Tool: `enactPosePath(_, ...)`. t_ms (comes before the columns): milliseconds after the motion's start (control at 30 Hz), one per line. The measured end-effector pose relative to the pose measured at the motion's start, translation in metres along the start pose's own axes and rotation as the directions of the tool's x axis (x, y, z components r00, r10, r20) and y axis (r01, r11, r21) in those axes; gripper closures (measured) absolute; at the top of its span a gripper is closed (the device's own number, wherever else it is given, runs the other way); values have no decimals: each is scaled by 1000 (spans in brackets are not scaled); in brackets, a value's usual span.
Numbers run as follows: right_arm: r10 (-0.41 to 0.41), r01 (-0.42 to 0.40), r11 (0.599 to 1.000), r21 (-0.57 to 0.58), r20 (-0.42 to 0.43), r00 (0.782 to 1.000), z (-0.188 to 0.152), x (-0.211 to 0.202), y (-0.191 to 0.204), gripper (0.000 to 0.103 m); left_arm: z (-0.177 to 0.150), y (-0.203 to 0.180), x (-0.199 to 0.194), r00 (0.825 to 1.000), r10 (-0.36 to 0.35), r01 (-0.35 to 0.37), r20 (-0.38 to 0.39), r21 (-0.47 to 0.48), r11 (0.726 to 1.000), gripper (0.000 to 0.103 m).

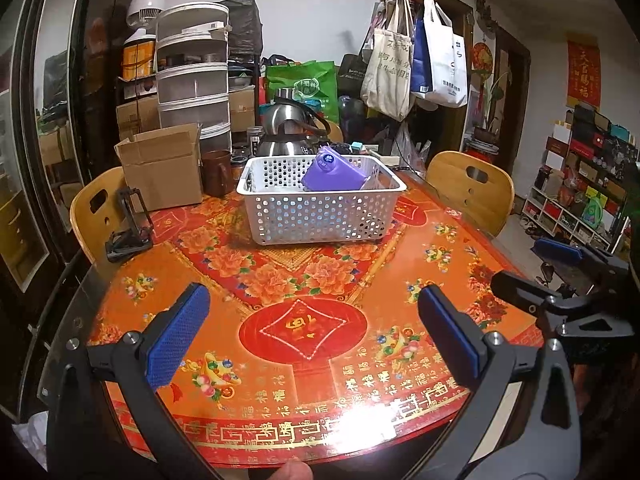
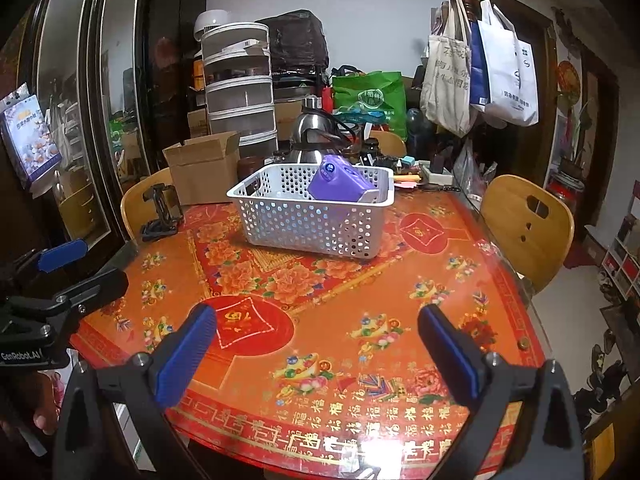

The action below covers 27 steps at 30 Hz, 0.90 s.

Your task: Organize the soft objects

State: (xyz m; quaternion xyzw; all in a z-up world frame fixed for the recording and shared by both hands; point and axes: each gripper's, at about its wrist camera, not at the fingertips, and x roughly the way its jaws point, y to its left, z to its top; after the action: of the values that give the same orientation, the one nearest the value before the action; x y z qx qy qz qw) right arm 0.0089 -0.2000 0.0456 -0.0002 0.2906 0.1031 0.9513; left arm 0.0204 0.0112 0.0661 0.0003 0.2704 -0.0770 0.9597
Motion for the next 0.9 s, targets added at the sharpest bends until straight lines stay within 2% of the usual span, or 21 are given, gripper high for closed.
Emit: enactPosePath(900, 5, -5, 1000, 0, 0, 1000, -2, -2, 0, 2, -3, 5, -2, 1000, 5, -5, 6, -3, 1000, 0)
